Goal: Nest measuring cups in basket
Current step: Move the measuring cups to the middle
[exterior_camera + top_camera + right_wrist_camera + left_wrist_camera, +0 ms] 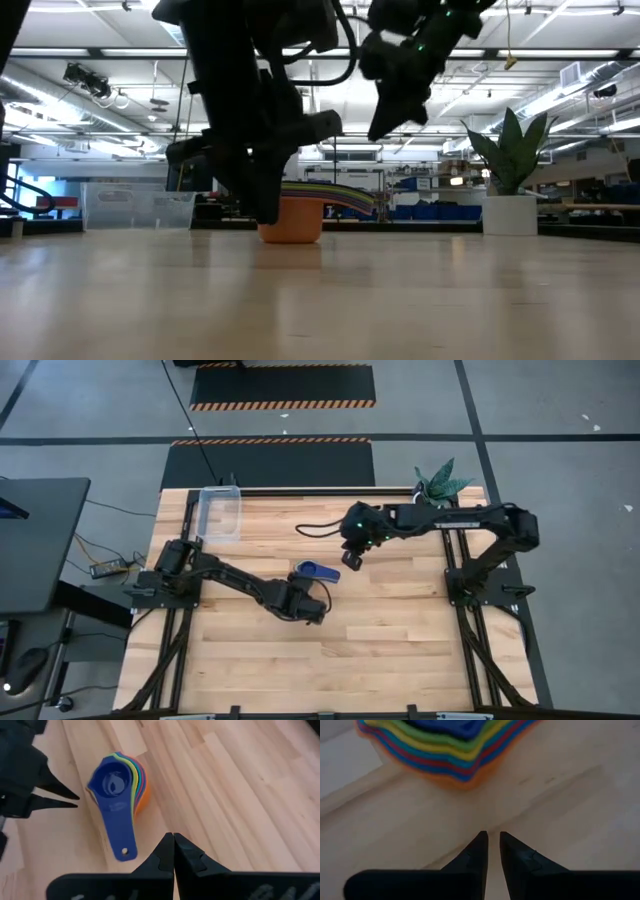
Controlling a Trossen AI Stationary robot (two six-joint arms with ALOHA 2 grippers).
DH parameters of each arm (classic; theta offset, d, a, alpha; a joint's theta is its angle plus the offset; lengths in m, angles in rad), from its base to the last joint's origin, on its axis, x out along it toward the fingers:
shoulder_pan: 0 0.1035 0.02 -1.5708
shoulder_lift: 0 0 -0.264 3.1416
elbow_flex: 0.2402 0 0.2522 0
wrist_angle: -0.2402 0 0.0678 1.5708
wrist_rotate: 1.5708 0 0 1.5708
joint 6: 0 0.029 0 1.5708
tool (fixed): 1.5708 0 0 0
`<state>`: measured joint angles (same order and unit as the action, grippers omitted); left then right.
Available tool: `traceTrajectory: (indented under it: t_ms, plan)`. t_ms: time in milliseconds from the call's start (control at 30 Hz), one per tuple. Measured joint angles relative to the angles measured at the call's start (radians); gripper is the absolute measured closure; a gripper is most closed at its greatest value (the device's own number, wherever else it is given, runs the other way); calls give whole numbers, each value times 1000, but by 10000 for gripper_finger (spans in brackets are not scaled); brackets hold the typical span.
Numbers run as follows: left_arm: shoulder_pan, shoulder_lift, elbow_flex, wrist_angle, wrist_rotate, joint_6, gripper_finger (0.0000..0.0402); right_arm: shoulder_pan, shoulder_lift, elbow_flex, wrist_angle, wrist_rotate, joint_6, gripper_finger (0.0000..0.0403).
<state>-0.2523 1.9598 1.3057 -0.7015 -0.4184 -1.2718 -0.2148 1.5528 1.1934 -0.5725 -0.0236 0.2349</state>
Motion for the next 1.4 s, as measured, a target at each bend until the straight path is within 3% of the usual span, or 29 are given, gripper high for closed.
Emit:
traceTrajectory:
  t_ms: [467,700,1400]
  plan:
    - [74,0,-7,-4,-7,64,348,-63,207,0,85,-34,-96,401]
    - [104,0,-7,-4,-3,103,348,-61,263,0,124,-162,-126,401]
    - [222,0,-6,51,-7,316,348,-36,262,0,121,-240,-126,401]
